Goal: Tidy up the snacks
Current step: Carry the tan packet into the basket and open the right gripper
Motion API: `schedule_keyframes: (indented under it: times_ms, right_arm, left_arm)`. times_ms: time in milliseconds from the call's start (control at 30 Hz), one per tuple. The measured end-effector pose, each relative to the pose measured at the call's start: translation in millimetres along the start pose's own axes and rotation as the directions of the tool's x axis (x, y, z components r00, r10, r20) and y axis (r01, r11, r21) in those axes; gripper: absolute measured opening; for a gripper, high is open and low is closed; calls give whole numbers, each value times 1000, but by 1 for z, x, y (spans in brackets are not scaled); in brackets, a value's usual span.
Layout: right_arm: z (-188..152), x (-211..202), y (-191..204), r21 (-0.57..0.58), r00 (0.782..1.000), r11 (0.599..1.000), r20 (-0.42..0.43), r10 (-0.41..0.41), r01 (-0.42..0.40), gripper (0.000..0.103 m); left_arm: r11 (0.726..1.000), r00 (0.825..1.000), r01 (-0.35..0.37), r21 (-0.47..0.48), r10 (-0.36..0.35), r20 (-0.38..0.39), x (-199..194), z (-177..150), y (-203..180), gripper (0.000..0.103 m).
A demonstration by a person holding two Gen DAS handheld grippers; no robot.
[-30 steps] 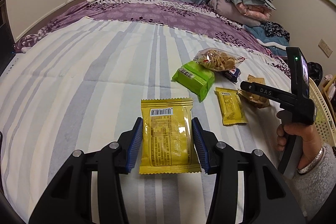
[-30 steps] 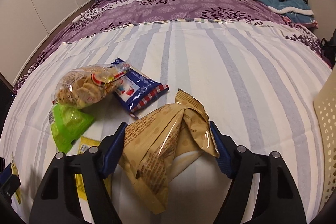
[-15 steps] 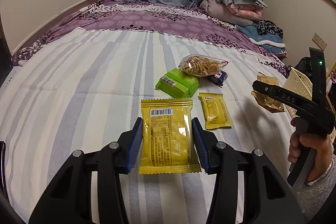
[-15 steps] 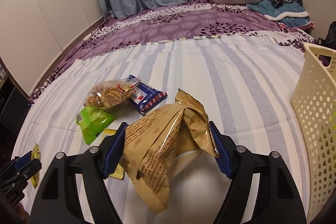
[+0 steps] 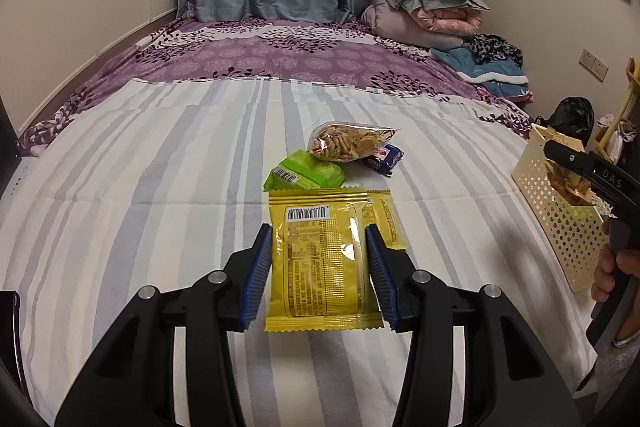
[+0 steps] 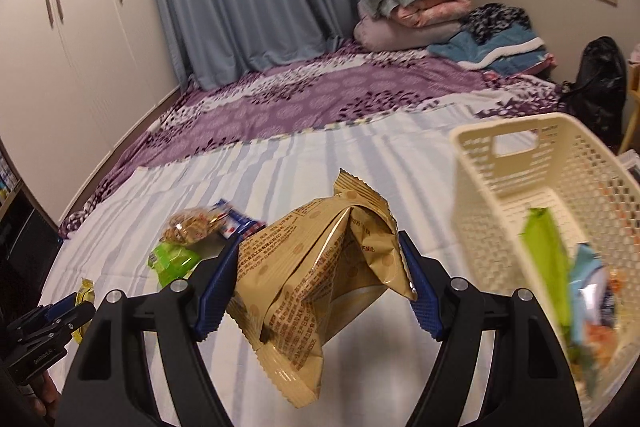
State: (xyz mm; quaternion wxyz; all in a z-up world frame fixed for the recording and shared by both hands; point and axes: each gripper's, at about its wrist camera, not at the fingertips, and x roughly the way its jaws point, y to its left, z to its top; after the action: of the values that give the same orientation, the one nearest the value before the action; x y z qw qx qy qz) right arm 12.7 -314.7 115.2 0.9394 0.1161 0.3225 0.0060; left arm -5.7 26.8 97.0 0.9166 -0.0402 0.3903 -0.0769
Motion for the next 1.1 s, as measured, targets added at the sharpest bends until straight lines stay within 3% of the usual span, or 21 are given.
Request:
schedule_keyframes:
  times_ms: [400,633,933,1100]
  right_arm:
    - [-2,-67,-97,113,975,977,110,-191,179,74]
    - [-10,-85,-146,188,954,950,118,-276,251,74]
    - [-19,-82,-182,227,947,930,76,-313,289,75]
    - [-23,-80,-191,256,947,923,68,-313,287,84]
  left_arm:
    - [997,1000,26,74,-27,6,-4,7,-39,48]
    - [992,999,48,119,-49,2,-4,9,-64,48]
    - [984,998,63,165,-64,0,-5,9,-89,48]
    - [981,998,68,181,-69,-2,-5,10,-99,48]
